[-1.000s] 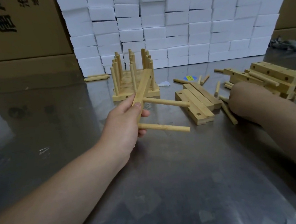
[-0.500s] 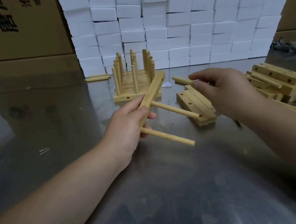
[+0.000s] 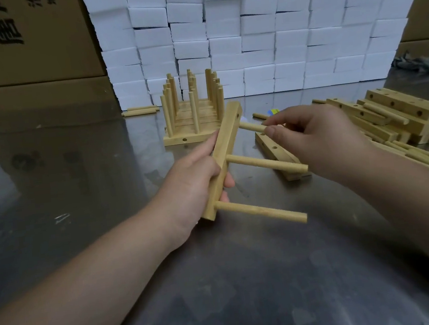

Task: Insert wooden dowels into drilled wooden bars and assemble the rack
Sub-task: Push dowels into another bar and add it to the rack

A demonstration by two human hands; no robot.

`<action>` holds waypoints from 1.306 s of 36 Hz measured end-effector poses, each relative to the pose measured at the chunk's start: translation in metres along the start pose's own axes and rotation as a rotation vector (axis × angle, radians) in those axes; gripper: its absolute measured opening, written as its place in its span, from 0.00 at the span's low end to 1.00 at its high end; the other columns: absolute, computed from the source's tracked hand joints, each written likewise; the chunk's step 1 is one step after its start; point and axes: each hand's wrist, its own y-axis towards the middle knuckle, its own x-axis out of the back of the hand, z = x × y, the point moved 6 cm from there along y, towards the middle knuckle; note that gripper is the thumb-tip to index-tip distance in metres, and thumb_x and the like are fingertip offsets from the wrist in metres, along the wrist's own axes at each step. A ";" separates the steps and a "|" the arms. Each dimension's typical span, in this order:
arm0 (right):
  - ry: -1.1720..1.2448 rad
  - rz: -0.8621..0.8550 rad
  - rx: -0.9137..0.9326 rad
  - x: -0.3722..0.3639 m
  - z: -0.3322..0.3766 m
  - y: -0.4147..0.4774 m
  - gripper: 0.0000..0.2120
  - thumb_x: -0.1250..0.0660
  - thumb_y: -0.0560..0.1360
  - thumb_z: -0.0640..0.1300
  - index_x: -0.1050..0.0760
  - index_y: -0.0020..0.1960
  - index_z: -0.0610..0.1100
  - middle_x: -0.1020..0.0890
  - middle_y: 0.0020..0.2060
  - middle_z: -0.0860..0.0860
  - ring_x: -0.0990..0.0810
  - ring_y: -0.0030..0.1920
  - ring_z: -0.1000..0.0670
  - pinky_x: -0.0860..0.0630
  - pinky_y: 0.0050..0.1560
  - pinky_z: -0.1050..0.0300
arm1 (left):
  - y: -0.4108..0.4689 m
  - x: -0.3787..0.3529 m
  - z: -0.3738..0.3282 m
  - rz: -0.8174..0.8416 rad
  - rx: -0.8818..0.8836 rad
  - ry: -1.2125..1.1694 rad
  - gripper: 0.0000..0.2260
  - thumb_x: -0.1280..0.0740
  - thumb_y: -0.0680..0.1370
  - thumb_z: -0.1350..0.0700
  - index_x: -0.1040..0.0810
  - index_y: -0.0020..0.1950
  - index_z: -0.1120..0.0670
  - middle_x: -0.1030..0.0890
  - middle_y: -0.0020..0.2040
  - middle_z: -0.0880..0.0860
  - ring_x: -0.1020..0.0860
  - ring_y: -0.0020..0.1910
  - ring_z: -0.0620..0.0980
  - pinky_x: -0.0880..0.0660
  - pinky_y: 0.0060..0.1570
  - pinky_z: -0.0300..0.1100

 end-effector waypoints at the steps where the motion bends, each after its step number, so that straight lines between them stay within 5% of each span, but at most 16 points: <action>1: 0.007 -0.009 0.004 0.000 0.000 0.000 0.10 0.36 0.75 0.50 0.27 0.37 0.62 0.27 0.23 0.62 0.32 0.22 0.60 0.37 0.24 0.65 | 0.000 -0.001 0.000 0.004 0.001 -0.004 0.26 0.49 0.76 0.65 0.30 0.61 0.36 0.24 0.28 0.52 0.27 0.26 0.47 0.28 0.28 0.39; 13: 0.034 -0.042 0.021 0.004 0.005 -0.003 0.11 0.34 0.74 0.49 0.26 0.36 0.63 0.28 0.23 0.59 0.34 0.23 0.57 0.37 0.28 0.61 | -0.001 0.001 0.000 -0.012 -0.026 0.160 0.17 0.43 0.81 0.52 0.35 0.65 0.32 0.23 0.28 0.48 0.27 0.24 0.45 0.28 0.28 0.35; 29: -0.066 0.002 0.074 0.002 0.009 -0.004 0.08 0.31 0.70 0.51 0.28 0.36 0.62 0.28 0.27 0.56 0.30 0.26 0.58 0.32 0.31 0.62 | -0.001 0.002 0.001 0.005 -0.007 0.152 0.18 0.42 0.80 0.53 0.33 0.67 0.35 0.26 0.28 0.46 0.29 0.27 0.45 0.28 0.30 0.39; 37: -0.329 -0.065 0.255 0.006 0.023 -0.006 0.11 0.31 0.72 0.45 0.19 0.54 0.47 0.27 0.31 0.57 0.30 0.34 0.54 0.36 0.35 0.59 | -0.003 0.000 -0.001 0.031 0.013 0.039 0.17 0.43 0.81 0.55 0.30 0.67 0.40 0.26 0.27 0.47 0.30 0.29 0.47 0.29 0.32 0.43; 44: -0.407 -0.066 0.369 0.005 0.030 -0.010 0.07 0.32 0.73 0.43 0.18 0.47 0.42 0.22 0.29 0.46 0.26 0.31 0.44 0.27 0.33 0.52 | -0.006 0.000 -0.005 0.053 0.015 0.073 0.16 0.43 0.81 0.55 0.30 0.64 0.37 0.27 0.28 0.48 0.29 0.26 0.43 0.28 0.33 0.44; 47: -0.362 -0.076 0.334 0.005 0.030 -0.010 0.07 0.32 0.74 0.44 0.18 0.47 0.43 0.22 0.28 0.48 0.25 0.30 0.48 0.27 0.34 0.55 | -0.006 0.001 -0.005 0.048 0.010 0.106 0.17 0.43 0.81 0.54 0.31 0.66 0.38 0.27 0.27 0.47 0.29 0.28 0.42 0.27 0.33 0.43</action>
